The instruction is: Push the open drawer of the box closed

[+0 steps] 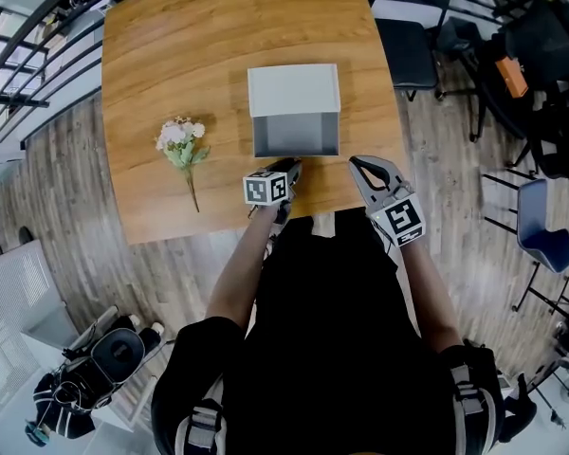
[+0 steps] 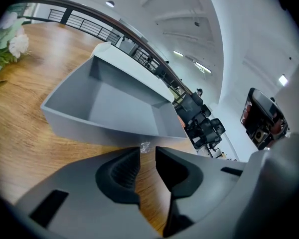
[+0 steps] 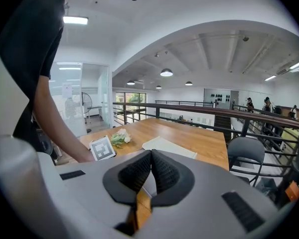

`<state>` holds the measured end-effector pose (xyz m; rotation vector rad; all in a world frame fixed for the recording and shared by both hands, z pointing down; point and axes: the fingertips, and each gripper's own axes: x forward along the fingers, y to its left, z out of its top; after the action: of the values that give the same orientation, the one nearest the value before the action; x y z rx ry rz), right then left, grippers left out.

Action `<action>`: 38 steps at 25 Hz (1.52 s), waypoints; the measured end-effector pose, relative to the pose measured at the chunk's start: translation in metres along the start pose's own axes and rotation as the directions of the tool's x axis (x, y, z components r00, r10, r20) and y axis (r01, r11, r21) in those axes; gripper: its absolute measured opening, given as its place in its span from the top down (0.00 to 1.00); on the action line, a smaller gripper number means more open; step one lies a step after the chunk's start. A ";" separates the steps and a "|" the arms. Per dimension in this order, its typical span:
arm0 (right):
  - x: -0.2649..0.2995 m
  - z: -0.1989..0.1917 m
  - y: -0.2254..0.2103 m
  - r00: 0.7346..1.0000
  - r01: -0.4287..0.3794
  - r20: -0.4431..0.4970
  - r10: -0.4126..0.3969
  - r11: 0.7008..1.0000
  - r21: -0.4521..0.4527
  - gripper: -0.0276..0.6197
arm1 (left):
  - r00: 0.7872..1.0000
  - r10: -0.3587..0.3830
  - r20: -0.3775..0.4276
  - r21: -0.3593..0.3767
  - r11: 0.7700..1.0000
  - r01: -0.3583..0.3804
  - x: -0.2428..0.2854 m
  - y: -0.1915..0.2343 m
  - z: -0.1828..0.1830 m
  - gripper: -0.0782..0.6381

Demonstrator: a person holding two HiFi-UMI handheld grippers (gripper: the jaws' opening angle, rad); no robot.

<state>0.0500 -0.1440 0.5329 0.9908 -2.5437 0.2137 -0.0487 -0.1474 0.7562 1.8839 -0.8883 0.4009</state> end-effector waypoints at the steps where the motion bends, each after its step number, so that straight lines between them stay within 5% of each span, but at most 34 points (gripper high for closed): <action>1: 0.000 -0.001 -0.001 1.000 -0.004 -0.003 0.004 1.000 0.009 0.93 | 1.000 -0.002 0.000 -0.016 1.000 0.002 0.002 0.000 0.000 0.76; 6: -0.003 -0.004 -0.012 1.000 -0.003 -0.012 0.004 0.999 0.035 0.93 | 1.000 0.002 0.010 -0.094 0.996 -0.001 0.009 0.002 -0.001 0.76; 17: -0.001 -0.006 -0.025 0.999 0.017 -0.030 -0.015 0.998 0.060 0.93 | 0.999 -0.032 0.033 -0.146 0.989 0.037 0.008 0.003 0.005 0.78; 38: 0.015 -0.009 -0.027 0.999 -0.001 -0.054 0.005 0.998 0.069 0.93 | 0.997 -0.067 0.038 -0.124 0.990 0.071 0.017 -0.002 0.024 0.78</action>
<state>0.0611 -0.1709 0.5477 0.9934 -2.5040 0.3263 -0.0383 -0.1749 0.7536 1.8050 -0.8488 0.2654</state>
